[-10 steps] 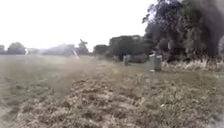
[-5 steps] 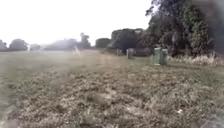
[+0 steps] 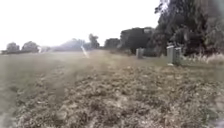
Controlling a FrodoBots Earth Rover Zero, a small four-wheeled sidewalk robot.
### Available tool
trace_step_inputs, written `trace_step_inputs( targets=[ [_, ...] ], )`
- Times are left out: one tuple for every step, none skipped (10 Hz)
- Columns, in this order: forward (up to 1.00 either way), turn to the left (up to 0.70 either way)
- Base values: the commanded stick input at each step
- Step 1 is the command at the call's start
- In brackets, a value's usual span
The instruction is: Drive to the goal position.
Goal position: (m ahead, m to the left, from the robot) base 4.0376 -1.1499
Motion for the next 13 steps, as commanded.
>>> trace_step_inputs(
  targets=[
    [0.7,-0.08],
    [0.7,-0.09],
    [0.7,-0.11],
    [0.7,-0.12],
    [0.7,-0.12],
    [0.7,-0.12],
    [0.7,-0.13],
    [0.7,-0.13],
    [0.7,-0.15],
    [0.7,-0.18],
    [0.7,-0.19],
    [0.7,-0.2],
    [0.7,-0.22]
  ],
)
